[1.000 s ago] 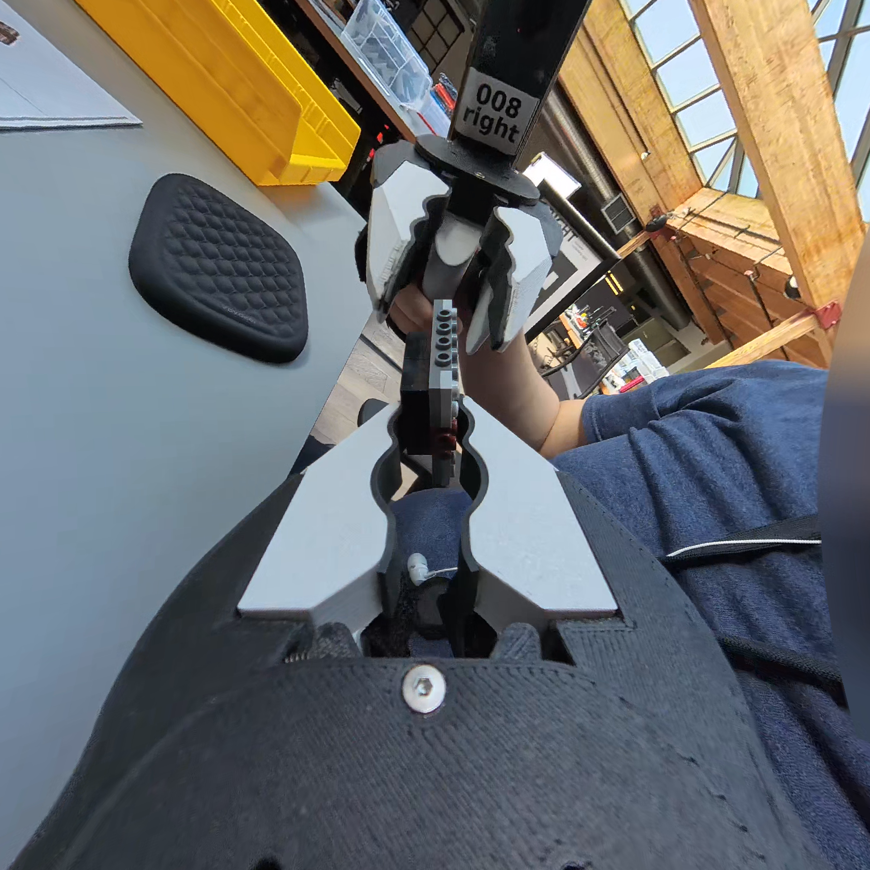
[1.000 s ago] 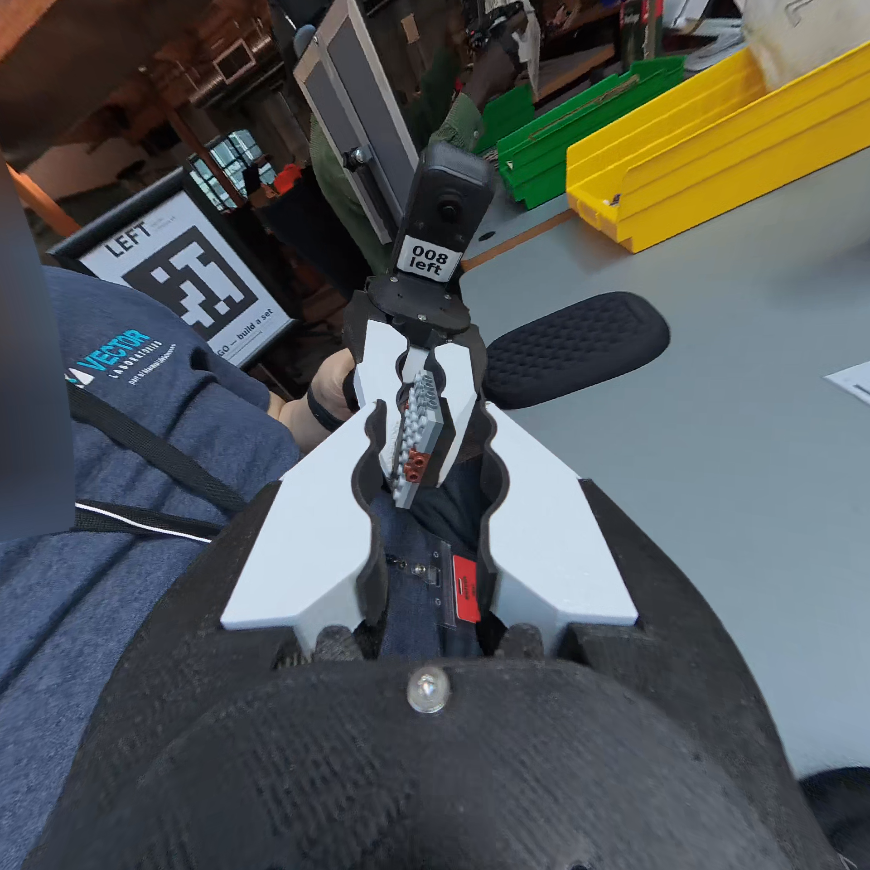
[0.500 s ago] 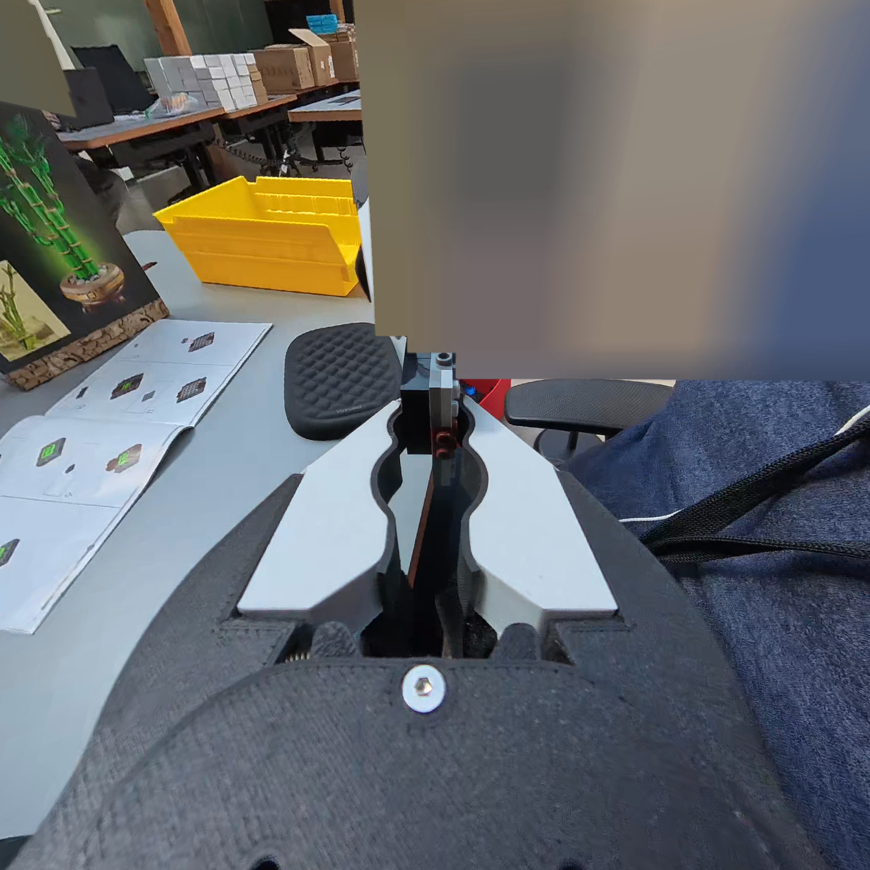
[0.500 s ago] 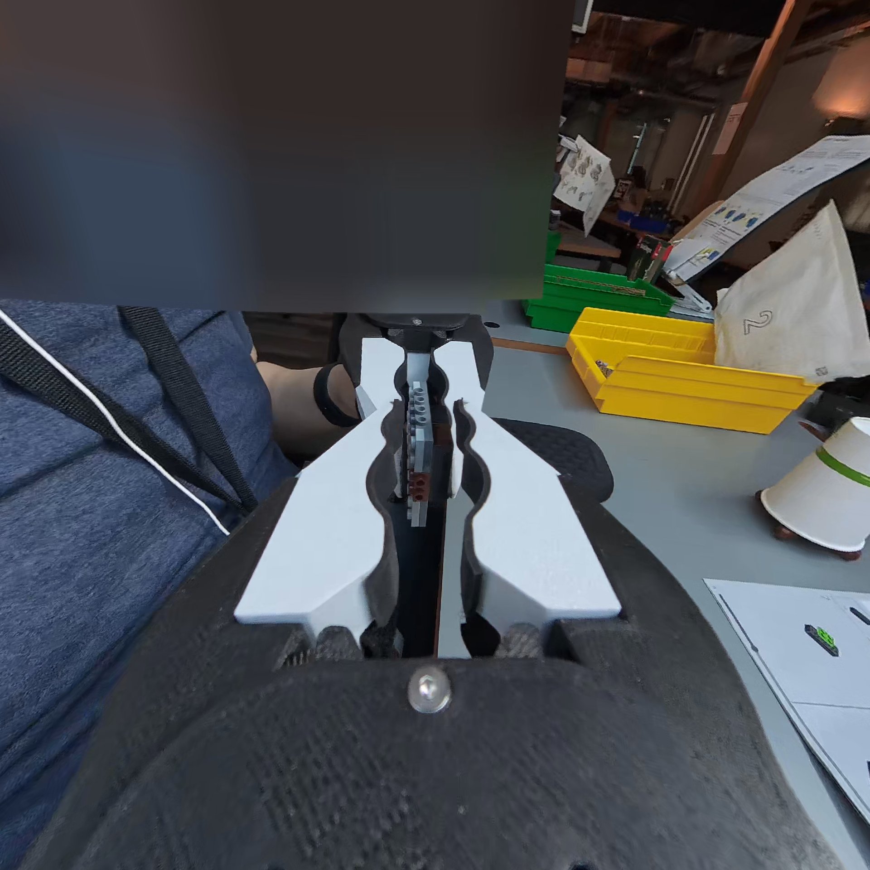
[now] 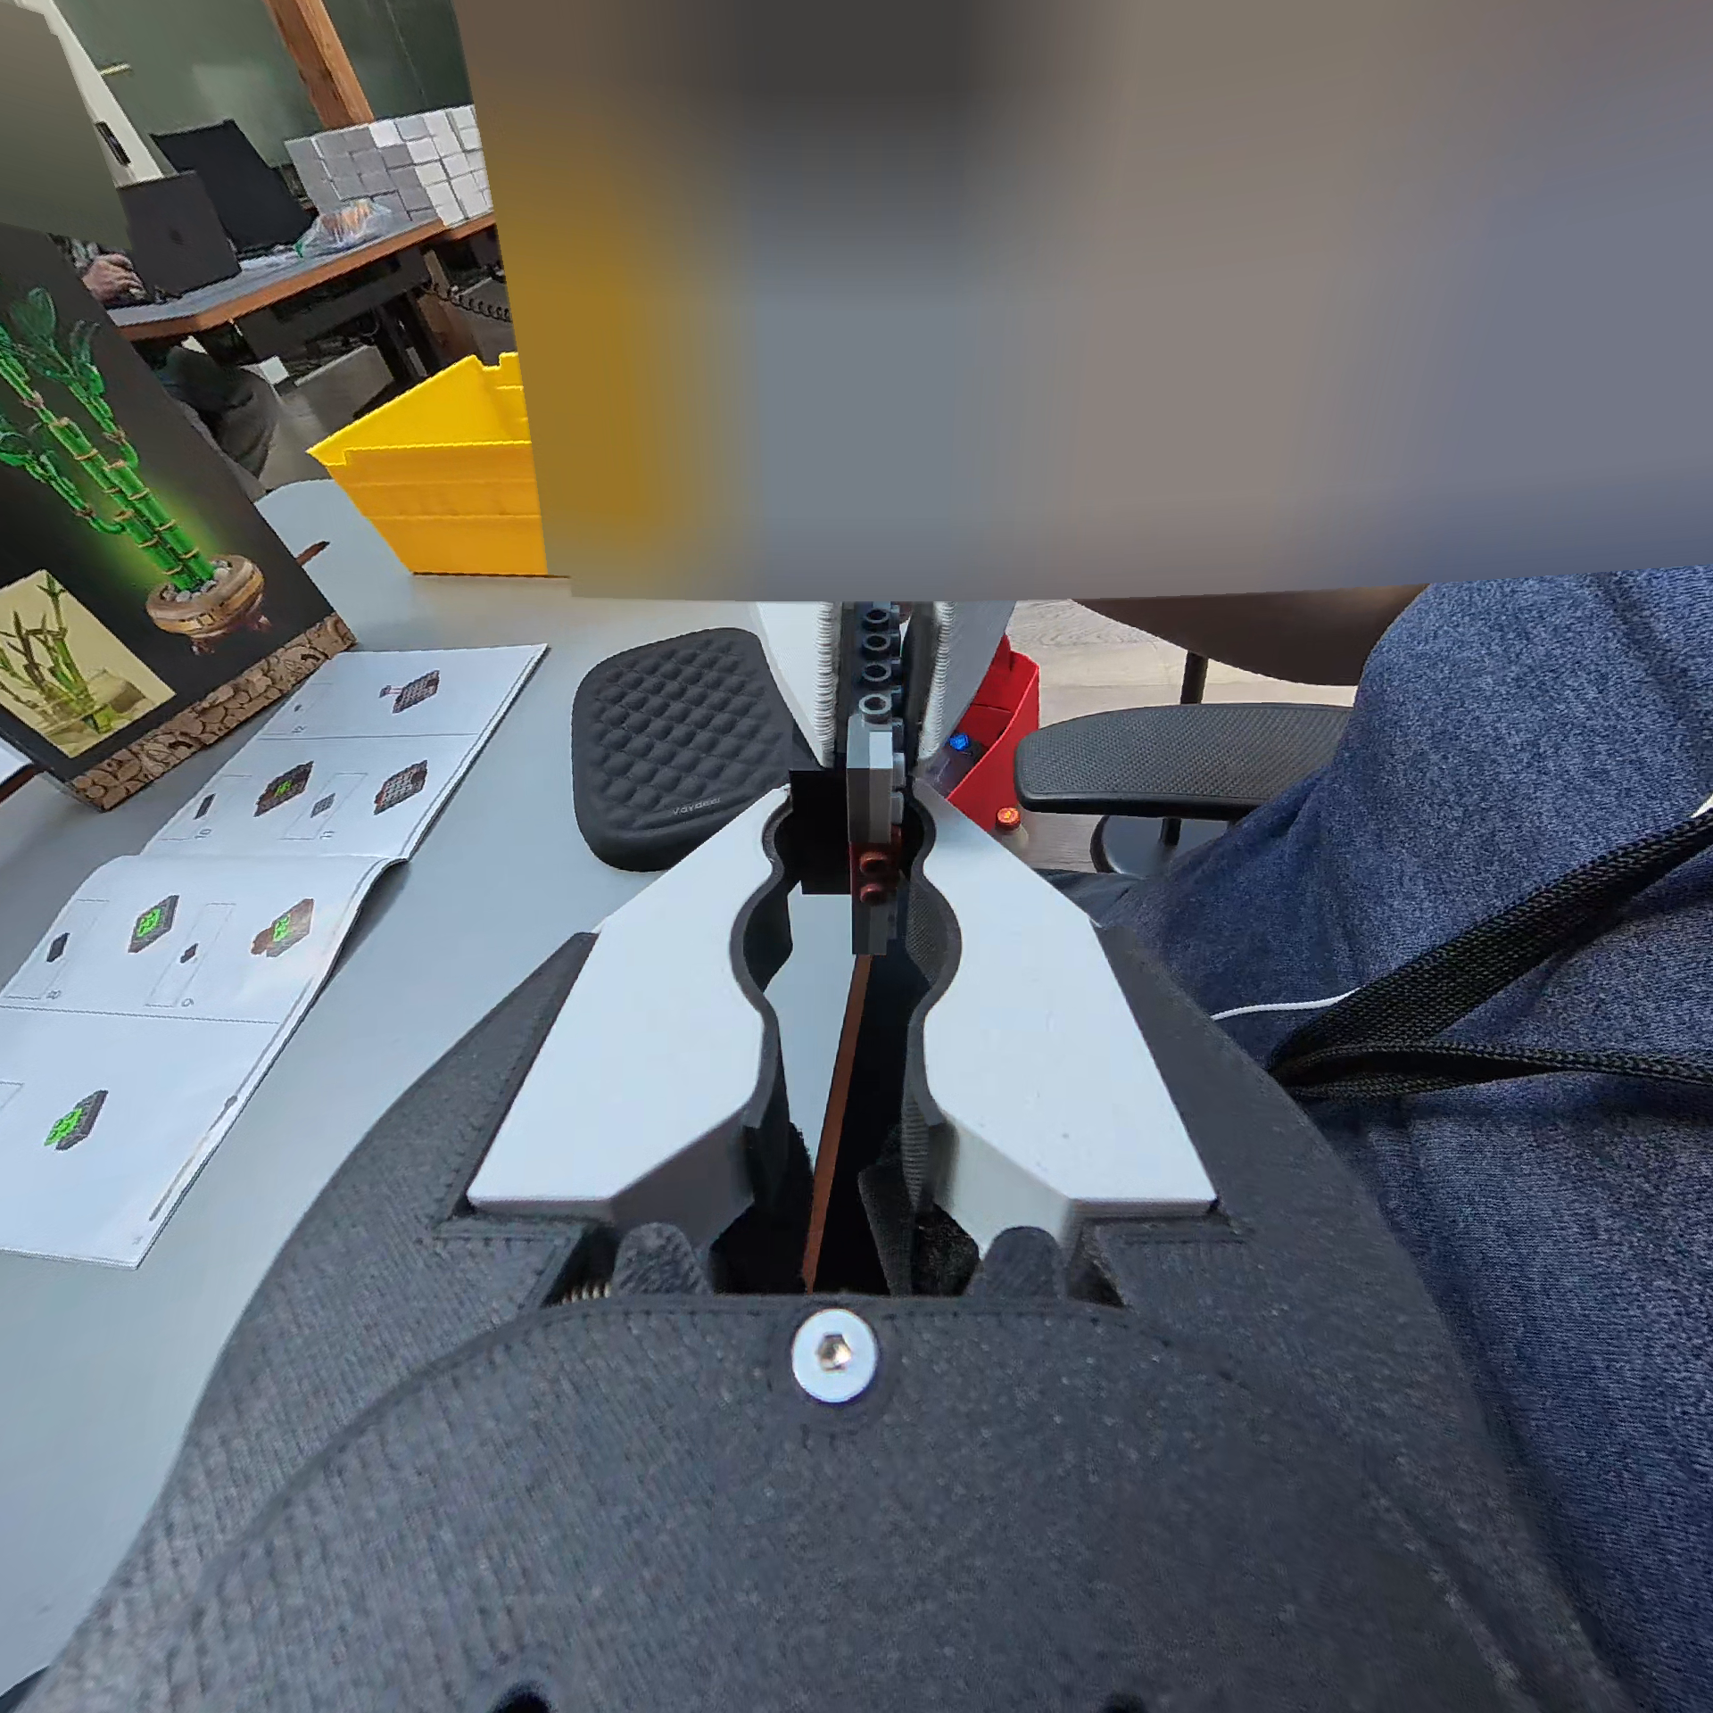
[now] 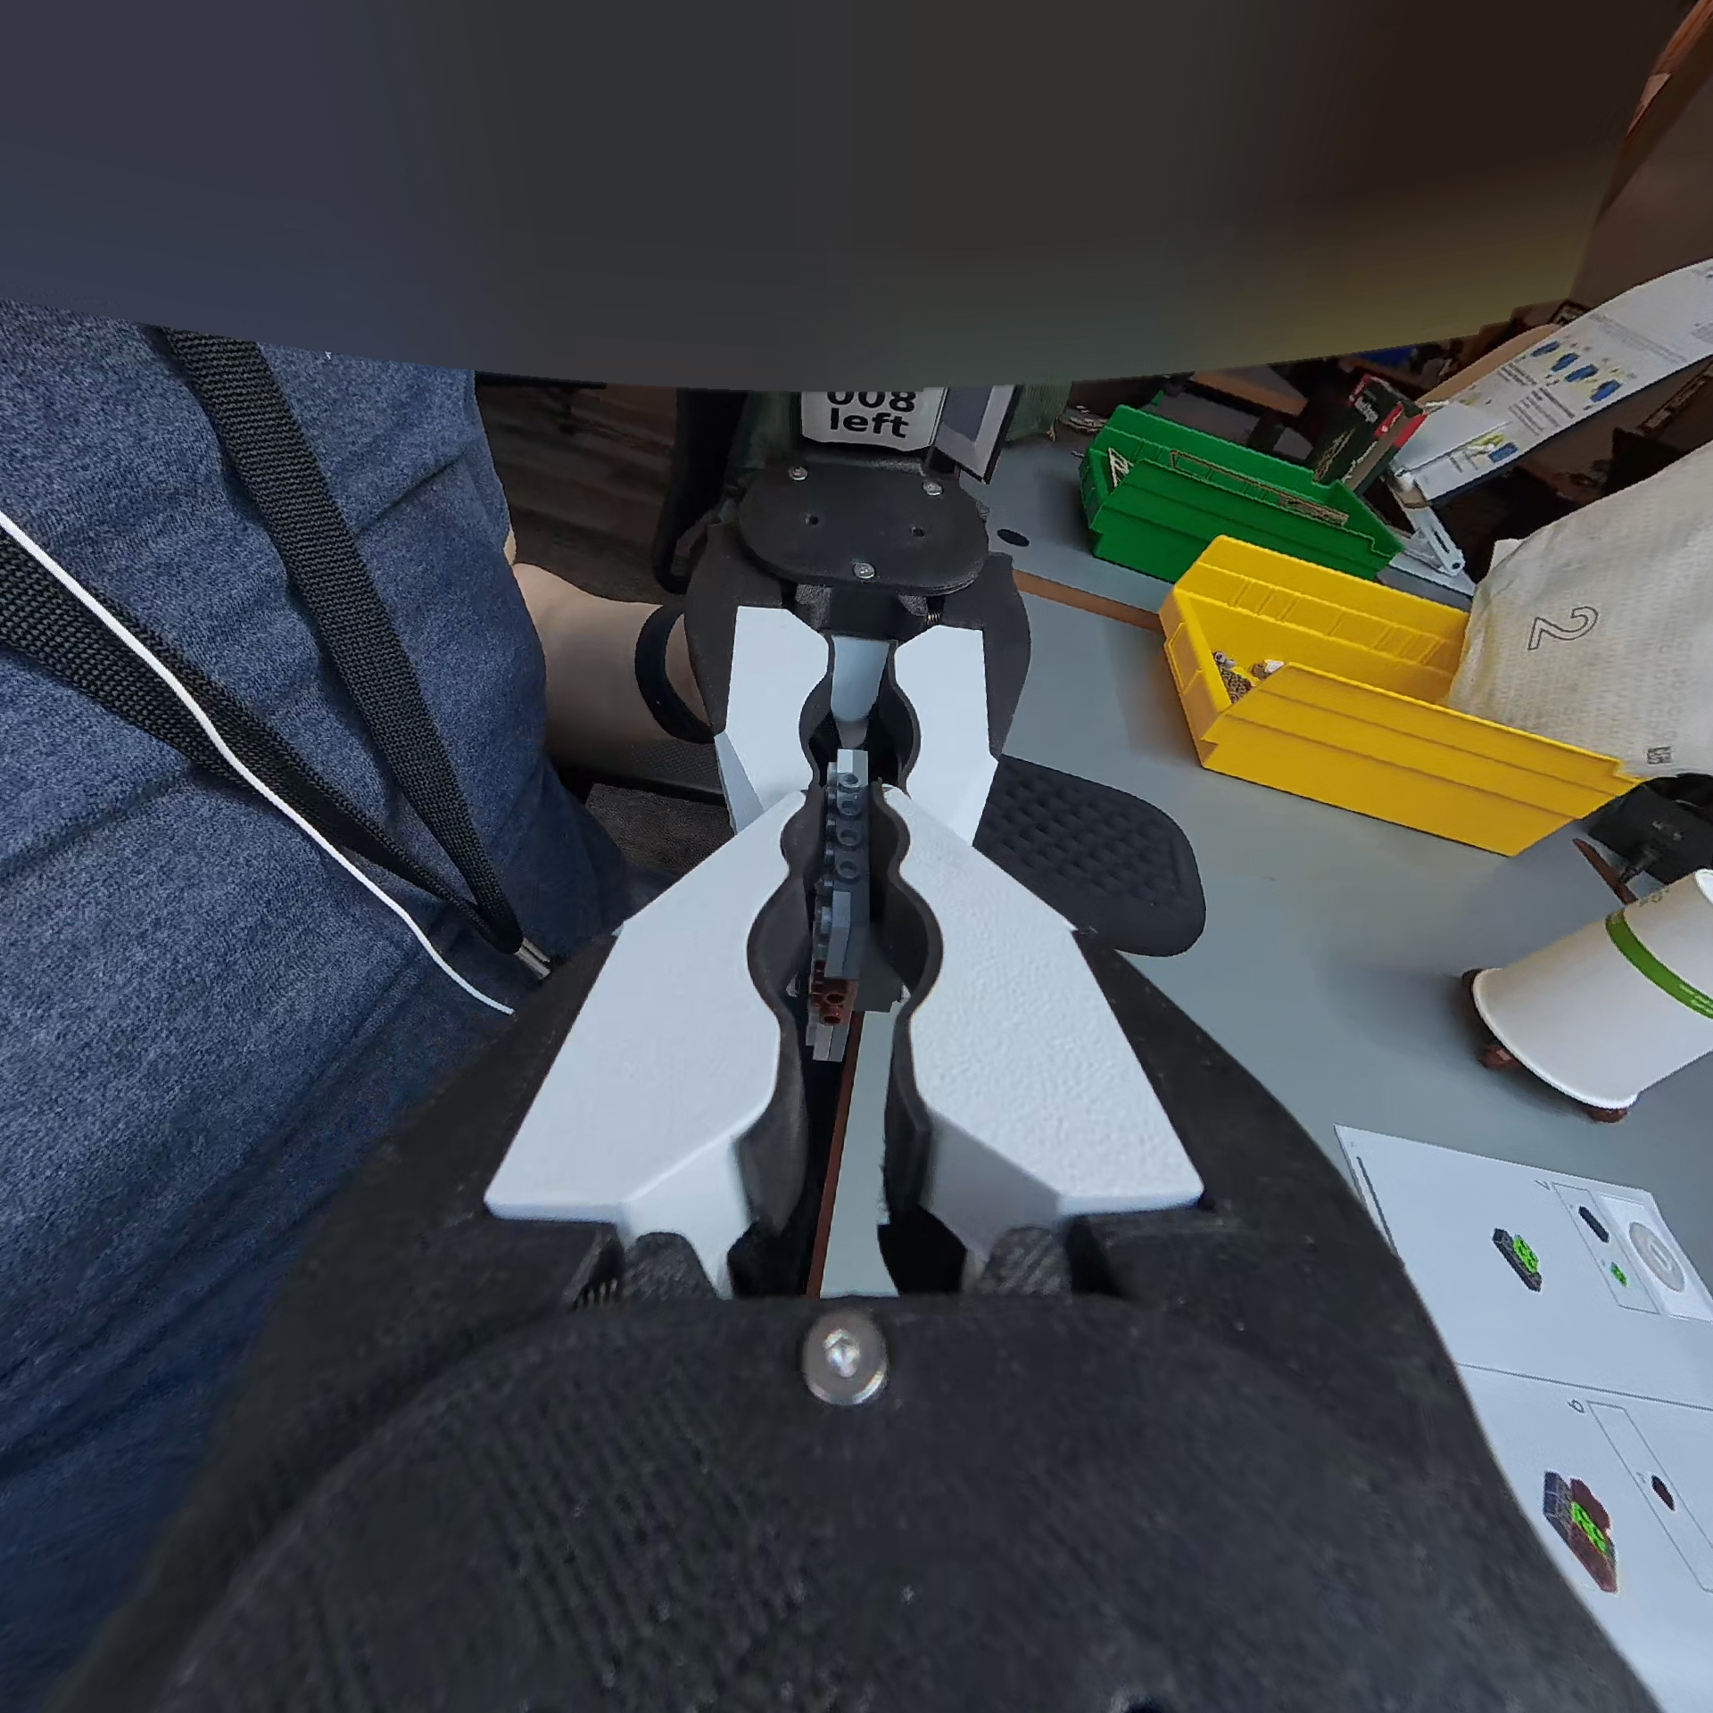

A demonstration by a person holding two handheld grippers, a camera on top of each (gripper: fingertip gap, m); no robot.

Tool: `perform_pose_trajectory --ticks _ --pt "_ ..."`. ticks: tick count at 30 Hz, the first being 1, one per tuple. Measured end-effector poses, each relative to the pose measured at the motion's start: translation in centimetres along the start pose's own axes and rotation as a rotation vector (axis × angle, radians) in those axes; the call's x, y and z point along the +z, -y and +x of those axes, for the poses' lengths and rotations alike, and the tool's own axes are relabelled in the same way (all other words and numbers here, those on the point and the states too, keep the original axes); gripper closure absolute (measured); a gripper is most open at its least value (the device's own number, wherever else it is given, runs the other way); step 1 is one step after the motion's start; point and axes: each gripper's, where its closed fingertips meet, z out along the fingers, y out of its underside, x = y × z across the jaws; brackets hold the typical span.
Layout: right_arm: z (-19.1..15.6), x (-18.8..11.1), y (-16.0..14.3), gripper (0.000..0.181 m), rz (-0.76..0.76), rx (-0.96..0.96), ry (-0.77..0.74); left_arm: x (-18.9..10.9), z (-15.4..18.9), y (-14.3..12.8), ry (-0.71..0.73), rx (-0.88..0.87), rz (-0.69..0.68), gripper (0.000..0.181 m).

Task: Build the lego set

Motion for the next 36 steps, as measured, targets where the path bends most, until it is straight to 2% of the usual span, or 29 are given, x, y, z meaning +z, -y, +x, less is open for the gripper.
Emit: perform_pose_trajectory --ticks 8,10,12,14,17,31,34,36 --pt "-0.6 0.1 0.5 0.172 0.053 0.016 0.029 -0.2 0.2 0.0 0.032 0.083 -0.015 0.163" --pt "-0.1 -0.3 1.3 0.133 0.093 -0.008 -0.024 -0.4 0.4 0.4 0.030 0.098 -0.002 0.163" --pt "0.3 -0.6 1.0 0.138 0.065 -0.017 -0.054 -0.6 0.6 0.6 0.038 0.135 -0.001 0.163" --pt "-0.3 -0.6 0.7 0.152 0.059 0.004 -0.012 -0.7 0.7 0.8 0.051 0.176 0.000 0.163" --pt "-1.0 -0.3 0.4 0.162 0.037 -0.013 0.005 -0.7 0.8 1.0 0.073 0.228 -0.012 0.163" --pt "-1.8 0.0 0.4 0.163 -0.004 -0.181 -0.058 -0.5 1.7 1.0 0.067 0.283 -0.030 0.163" --pt "-1.7 0.0 0.5 0.163 0.013 -0.170 -0.071 -0.6 1.5 1.0 0.080 0.297 -0.025 0.163" --pt "-1.5 0.0 0.5 0.163 0.044 -0.096 -0.059 -0.6 1.5 1.0 0.058 0.259 -0.020 0.163"
